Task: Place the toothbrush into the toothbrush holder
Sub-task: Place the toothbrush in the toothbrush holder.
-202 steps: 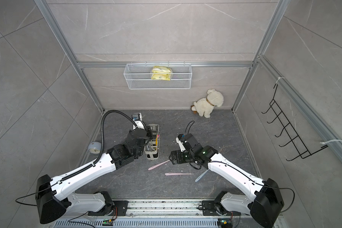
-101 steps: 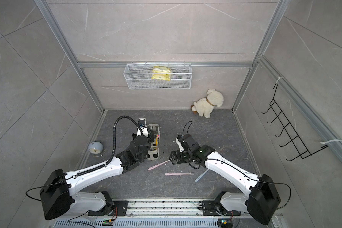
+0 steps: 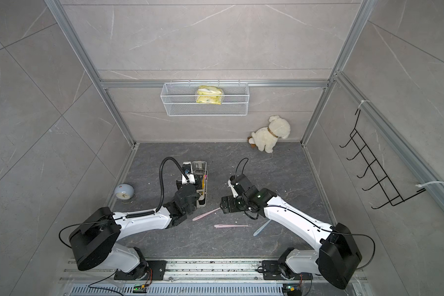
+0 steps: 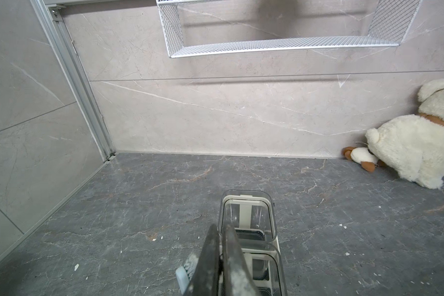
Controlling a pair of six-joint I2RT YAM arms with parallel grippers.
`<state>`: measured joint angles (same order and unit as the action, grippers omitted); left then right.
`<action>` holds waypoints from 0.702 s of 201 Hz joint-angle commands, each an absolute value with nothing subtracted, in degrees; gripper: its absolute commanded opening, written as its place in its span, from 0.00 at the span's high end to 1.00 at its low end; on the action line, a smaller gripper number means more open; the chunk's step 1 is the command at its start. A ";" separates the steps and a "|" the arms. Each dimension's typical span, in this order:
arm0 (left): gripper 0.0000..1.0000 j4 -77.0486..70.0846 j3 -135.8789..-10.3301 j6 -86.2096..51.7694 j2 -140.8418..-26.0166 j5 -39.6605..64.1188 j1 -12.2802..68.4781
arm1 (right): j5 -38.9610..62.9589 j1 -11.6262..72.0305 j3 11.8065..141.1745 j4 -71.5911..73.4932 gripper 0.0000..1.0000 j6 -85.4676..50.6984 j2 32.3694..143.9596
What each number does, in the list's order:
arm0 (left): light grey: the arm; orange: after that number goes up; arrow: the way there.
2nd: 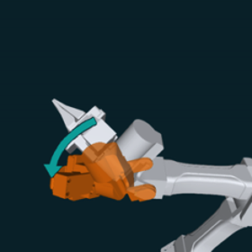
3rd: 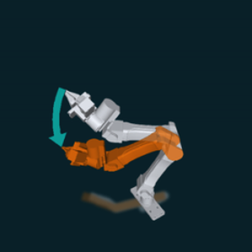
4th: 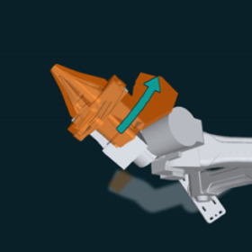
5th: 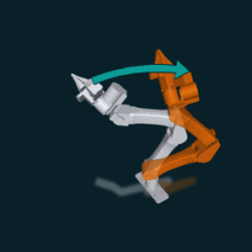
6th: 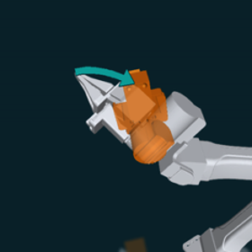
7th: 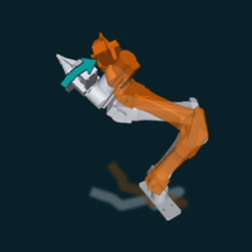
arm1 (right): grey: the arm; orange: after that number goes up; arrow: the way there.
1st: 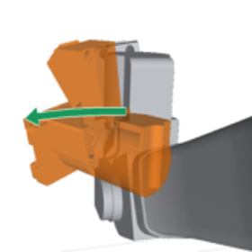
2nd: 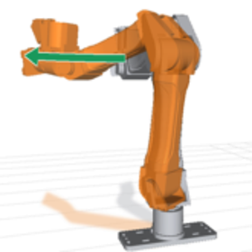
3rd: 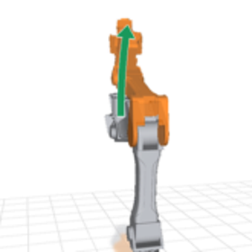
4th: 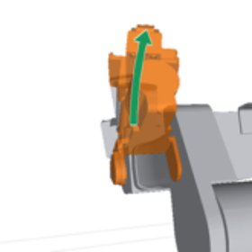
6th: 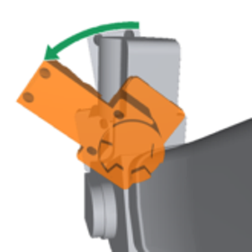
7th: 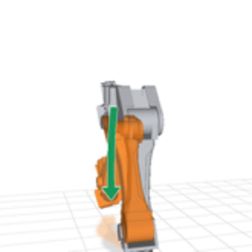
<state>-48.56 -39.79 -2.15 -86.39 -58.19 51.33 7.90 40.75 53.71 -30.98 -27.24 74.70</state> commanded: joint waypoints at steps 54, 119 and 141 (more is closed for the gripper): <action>0.96 -61.15 -37.88 -6.53 -91.87 -62.72 50.86 | 6.36 40.74 51.28 -29.20 0.12 -26.54 76.66; 0.62 -60.47 -36.91 -6.77 -90.38 -63.23 51.57 | 5.57 40.69 51.14 -29.40 0.13 -27.40 76.73; 0.53 -59.34 -37.46 -6.39 -89.56 -64.05 52.24 | 5.24 40.71 51.03 -30.35 0.12 -28.18 76.00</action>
<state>-57.06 -36.82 -6.24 -91.96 -61.49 51.48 6.61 40.75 51.57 -29.69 -27.29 76.55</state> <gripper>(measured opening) 0.423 0.875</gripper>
